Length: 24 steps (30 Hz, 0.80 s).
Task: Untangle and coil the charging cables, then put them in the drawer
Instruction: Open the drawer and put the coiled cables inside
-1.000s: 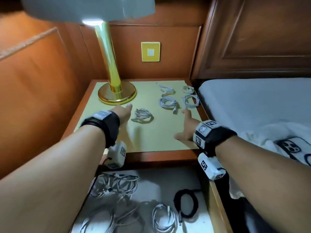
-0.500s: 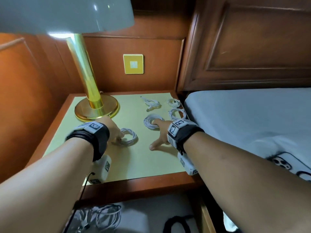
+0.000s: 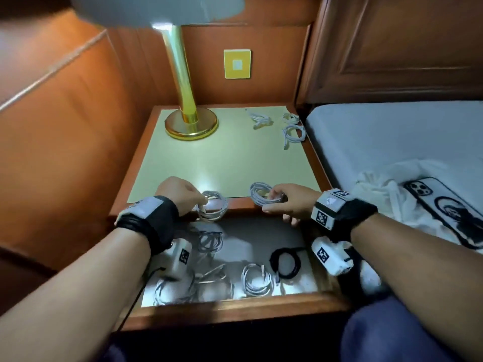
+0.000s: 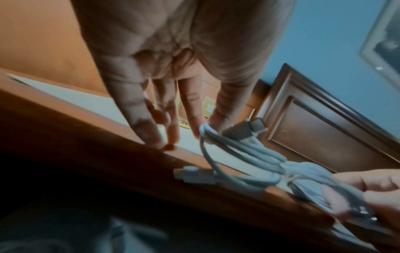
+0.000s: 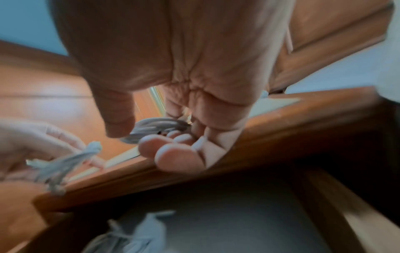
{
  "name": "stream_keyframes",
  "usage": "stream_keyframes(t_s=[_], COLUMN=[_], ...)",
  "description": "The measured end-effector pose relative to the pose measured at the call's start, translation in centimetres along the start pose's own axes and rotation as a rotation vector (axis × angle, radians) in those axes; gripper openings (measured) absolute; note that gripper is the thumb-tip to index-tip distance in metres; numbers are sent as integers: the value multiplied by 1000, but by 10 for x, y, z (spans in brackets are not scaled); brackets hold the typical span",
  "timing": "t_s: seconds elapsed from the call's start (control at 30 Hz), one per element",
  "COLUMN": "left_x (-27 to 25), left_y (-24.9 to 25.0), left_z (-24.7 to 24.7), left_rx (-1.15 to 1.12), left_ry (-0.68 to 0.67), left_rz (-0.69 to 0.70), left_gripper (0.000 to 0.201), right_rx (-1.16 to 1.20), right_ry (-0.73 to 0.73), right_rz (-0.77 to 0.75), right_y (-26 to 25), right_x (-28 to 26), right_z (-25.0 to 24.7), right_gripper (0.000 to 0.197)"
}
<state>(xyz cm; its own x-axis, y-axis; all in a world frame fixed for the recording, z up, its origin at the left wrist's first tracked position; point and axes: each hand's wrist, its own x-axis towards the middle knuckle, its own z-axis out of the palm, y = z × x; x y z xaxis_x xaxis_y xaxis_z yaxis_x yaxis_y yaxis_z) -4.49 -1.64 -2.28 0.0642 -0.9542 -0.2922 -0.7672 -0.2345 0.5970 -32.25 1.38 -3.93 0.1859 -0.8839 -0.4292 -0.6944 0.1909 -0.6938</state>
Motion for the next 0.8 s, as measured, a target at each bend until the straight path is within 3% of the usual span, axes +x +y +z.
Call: stream_keyframes(t_s=[0.1, 0.17, 0.23, 0.43, 0.63, 0.8], left_x=[-33, -49, -54, -51, -18, -14], left_y=[-30, -40, -42, -22, -4, 0], left_z=[5, 15, 28, 68, 107, 116], left_rx=[-135, -193, -215, -322, -94, 105], left_ry=[28, -78, -161, -256, -264, -388], left_rz=[-31, -90, -162, -328, -308, -280], left_gripper=[17, 16, 12, 12, 10, 20], right_rx=[124, 118, 8, -283, -411, -384], right_ry=[-215, -369, -414, -358, -230, -259], right_rz=[30, 68, 90, 208, 229, 307], right_y=[8, 10, 12, 26, 38, 47], right_x=[-27, -38, -43, -26, -9, -3], right_z=[13, 20, 29, 38, 39, 35], right_gripper=[20, 15, 15, 23, 28, 48])
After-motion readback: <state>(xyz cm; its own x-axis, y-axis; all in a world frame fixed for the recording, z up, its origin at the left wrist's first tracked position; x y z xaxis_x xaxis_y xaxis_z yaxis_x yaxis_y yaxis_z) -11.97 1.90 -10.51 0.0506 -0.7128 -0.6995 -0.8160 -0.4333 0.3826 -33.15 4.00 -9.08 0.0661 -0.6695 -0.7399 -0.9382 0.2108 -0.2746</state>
